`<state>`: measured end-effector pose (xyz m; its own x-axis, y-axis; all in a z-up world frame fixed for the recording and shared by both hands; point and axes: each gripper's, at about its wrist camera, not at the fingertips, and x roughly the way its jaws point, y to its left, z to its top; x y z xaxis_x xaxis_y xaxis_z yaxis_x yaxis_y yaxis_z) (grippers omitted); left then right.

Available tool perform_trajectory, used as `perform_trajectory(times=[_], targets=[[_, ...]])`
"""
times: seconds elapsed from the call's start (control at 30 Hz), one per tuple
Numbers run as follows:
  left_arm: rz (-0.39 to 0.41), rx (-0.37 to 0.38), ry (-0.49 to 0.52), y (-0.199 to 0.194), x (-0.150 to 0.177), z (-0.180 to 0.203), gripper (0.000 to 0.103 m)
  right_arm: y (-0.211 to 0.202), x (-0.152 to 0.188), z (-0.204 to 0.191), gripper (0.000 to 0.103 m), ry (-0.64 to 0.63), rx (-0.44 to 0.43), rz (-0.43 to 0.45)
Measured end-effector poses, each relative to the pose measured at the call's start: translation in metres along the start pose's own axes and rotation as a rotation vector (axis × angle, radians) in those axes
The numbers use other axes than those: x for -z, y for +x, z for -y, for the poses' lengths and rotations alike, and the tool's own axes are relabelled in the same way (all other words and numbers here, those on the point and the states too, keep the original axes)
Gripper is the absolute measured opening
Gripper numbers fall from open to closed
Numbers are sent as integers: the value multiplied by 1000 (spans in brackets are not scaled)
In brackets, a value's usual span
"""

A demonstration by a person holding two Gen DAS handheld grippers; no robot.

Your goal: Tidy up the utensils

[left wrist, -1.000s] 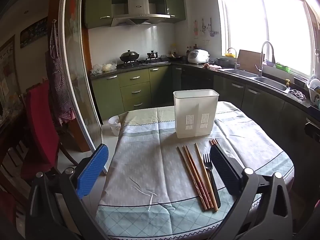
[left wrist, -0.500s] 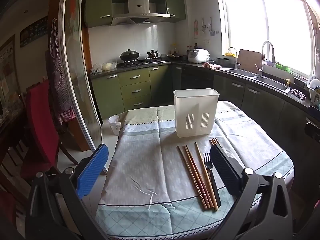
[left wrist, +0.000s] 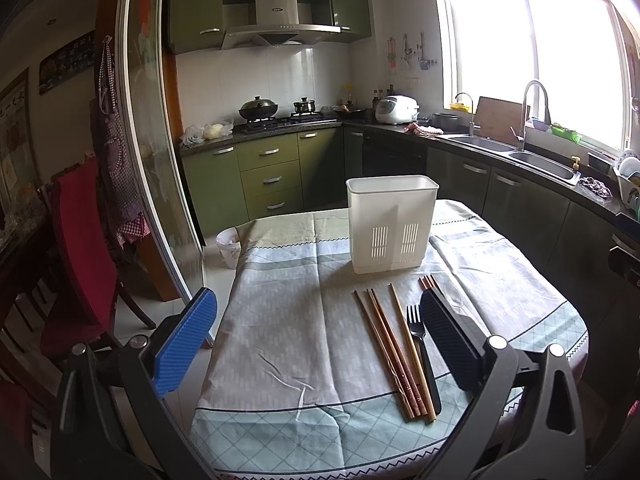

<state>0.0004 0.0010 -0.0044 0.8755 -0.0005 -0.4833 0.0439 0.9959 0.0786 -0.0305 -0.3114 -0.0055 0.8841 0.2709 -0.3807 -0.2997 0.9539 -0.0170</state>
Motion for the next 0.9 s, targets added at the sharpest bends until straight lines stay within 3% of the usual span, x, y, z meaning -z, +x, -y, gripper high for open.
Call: perform_trajectory(times=[0.9], targets=[[-6,-4,-1,2,2,0,97,1,2,-1,99,3,-1,-4]])
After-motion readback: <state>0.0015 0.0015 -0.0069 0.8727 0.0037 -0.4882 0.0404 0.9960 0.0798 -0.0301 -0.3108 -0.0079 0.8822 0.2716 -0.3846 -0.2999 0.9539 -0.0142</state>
